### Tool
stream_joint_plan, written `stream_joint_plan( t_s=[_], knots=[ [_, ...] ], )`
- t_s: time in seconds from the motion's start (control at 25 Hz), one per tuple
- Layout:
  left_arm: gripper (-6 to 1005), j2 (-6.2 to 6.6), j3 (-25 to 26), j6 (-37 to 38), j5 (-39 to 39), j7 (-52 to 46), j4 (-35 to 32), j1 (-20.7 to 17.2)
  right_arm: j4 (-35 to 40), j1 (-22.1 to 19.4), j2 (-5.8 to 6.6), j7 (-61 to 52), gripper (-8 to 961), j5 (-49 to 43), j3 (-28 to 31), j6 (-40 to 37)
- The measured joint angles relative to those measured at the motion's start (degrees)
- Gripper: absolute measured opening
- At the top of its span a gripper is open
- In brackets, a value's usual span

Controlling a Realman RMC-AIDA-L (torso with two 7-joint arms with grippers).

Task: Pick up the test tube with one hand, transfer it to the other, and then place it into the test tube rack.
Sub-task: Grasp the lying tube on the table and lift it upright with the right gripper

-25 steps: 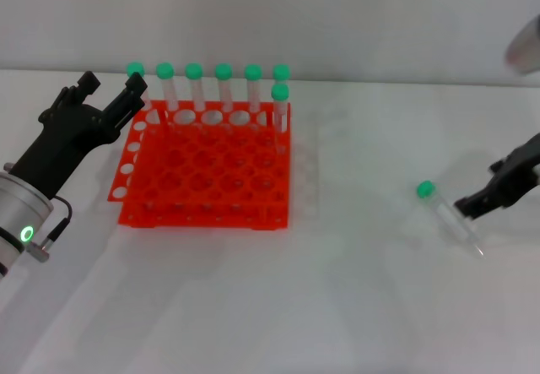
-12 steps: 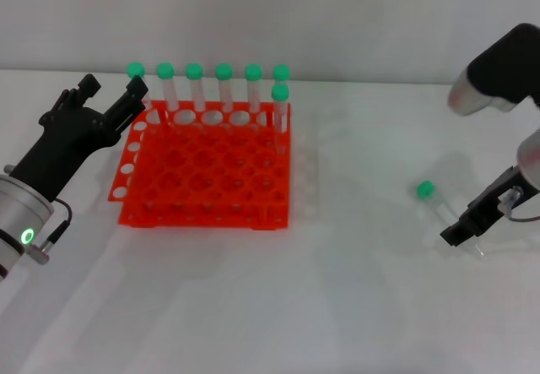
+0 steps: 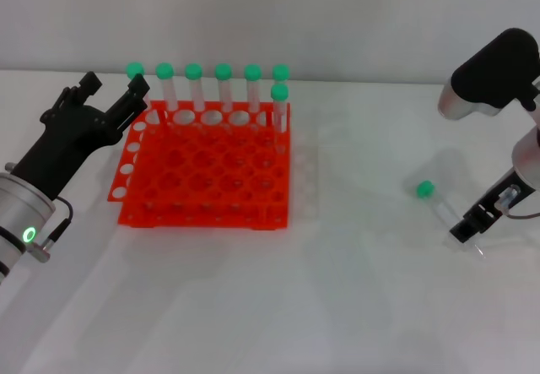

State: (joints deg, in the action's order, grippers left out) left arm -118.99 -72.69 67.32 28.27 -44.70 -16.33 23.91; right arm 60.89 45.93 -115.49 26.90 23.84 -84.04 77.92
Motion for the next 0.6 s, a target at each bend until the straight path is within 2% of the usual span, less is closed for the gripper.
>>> stream_joint_plan(
  t_s=[0.36, 0.6],
  knots=[
    [875, 0.05, 0.0, -0.32, -0.11, 1.06, 0.12, 0.0, -3.22, 2.02, -0.25, -0.04, 617, -0.23, -0.77, -0.23],
    [875, 0.0, 0.0, -0.55, 0.06, 1.18, 0.15, 0.06, -4.64, 2.73, -0.27, -0.06, 487, -0.3, -1.35, -0.24]
  ],
)
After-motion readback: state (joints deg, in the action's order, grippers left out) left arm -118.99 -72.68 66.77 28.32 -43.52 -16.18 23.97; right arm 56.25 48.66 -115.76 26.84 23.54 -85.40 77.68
